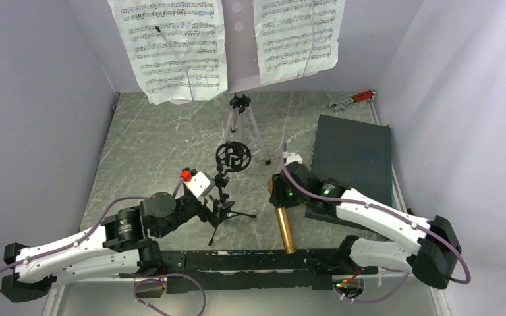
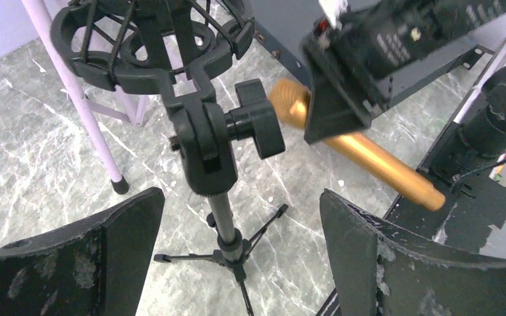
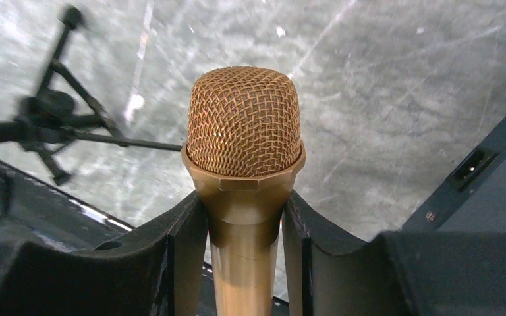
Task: Set up the instrument practice props
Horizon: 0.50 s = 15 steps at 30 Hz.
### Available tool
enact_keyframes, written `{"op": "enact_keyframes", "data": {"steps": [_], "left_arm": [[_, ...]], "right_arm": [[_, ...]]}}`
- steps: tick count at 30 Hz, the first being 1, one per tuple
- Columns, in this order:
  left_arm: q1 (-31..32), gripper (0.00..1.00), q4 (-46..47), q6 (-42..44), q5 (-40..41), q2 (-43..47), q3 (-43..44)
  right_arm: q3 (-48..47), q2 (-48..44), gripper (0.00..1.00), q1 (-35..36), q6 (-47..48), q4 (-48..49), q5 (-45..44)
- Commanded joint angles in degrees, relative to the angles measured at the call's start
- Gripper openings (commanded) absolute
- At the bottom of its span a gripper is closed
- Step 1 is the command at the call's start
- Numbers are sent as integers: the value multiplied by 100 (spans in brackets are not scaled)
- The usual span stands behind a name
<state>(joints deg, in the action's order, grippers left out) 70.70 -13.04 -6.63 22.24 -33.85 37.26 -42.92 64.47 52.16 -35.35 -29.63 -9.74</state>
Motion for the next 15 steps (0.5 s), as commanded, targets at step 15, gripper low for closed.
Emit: {"op": "enact_keyframes", "data": {"steps": [15], "left_arm": [[15,93,-3643,-2139,1420,1142,1380]], "right_arm": [[-580,-1530,0,-972,592,651,821]]}}
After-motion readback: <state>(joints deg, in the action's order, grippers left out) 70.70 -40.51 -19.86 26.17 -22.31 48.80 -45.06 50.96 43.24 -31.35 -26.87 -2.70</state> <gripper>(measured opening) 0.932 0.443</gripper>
